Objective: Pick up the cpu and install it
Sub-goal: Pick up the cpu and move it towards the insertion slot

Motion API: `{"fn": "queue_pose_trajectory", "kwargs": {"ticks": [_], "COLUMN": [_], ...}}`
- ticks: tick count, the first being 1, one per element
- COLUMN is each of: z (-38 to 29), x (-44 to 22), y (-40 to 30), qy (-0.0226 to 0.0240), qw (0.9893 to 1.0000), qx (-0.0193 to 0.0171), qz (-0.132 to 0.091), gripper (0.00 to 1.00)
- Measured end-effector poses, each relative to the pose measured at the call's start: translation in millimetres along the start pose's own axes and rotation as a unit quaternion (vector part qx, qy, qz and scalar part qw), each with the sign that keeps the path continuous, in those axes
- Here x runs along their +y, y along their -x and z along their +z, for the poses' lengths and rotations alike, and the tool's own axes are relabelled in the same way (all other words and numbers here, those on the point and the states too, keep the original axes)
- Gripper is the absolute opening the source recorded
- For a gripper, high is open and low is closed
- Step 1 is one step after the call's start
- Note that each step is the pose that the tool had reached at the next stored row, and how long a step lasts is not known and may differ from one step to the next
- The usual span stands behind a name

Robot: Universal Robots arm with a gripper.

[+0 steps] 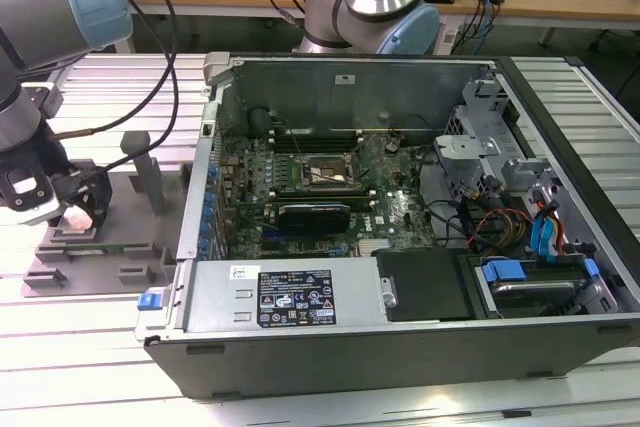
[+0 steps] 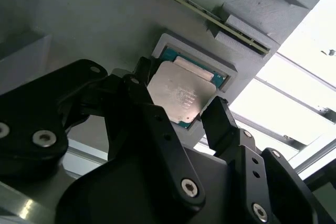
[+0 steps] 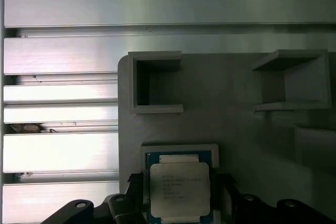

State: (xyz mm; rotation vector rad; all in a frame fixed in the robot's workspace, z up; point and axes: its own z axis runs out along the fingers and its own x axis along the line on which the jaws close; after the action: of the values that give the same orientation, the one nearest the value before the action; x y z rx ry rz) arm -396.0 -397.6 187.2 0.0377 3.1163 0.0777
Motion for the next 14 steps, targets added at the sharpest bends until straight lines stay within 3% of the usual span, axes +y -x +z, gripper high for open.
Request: {"fn": "queue_pose_trajectory", "kwargs": {"ticks": [2, 3, 14], "z": [0.1, 0.1, -1.2], "x": [0.0, 0.0, 0.1], "y": [0.0, 0.0, 0.1], "qy": [0.0, 0.0, 0.0001], "qw": [1.0, 1.0, 1.0], "qx": [0.0, 0.0, -0.0001], "qz": [0.0, 0.0, 0.0], "gripper": [0.65, 0.57, 0.55]}}
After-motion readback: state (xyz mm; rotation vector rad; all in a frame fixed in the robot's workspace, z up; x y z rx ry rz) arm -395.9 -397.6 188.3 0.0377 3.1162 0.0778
